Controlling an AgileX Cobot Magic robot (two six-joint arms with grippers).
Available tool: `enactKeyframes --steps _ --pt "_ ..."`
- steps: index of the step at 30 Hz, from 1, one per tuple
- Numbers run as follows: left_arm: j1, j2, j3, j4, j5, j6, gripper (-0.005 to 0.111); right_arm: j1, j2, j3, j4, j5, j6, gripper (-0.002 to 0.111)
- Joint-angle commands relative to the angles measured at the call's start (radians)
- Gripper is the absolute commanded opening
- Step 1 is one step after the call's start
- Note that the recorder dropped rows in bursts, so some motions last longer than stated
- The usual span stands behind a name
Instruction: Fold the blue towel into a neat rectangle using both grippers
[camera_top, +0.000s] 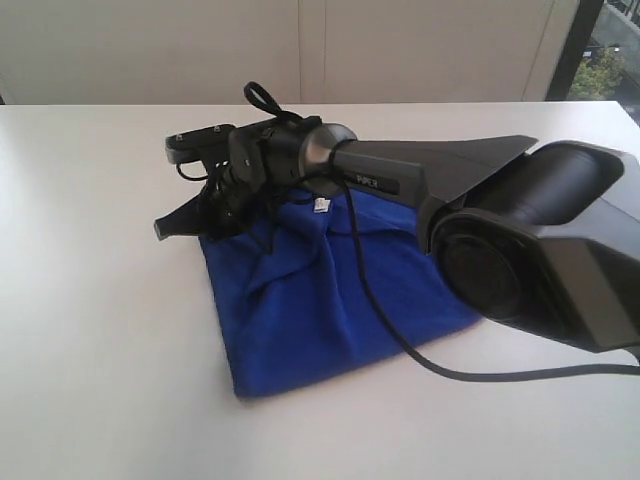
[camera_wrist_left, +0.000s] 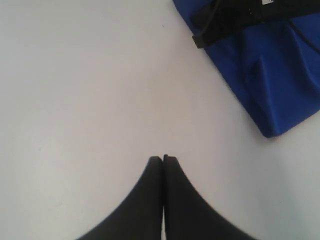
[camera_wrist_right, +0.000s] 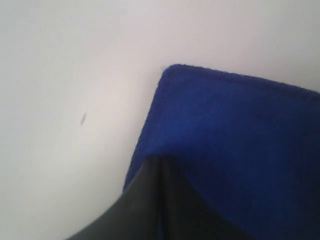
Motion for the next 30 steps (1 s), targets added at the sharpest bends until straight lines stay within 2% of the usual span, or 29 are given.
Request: enactKeyframes --steps 1,17,30 --pt "0.002 -0.010 0.005 -0.005 0.010 -0.010 0.000 -0.038 0.059 -0.042 -0.016 -0.014 0.069 0.000" --pt "0.002 -0.010 0.005 -0.005 0.010 -0.010 0.000 -0.111 0.096 -0.067 -0.015 -0.152 0.225 0.000" --pt "0.002 -0.010 0.005 -0.005 0.010 -0.010 0.000 -0.120 0.056 -0.087 0.032 -0.161 0.223 0.000"
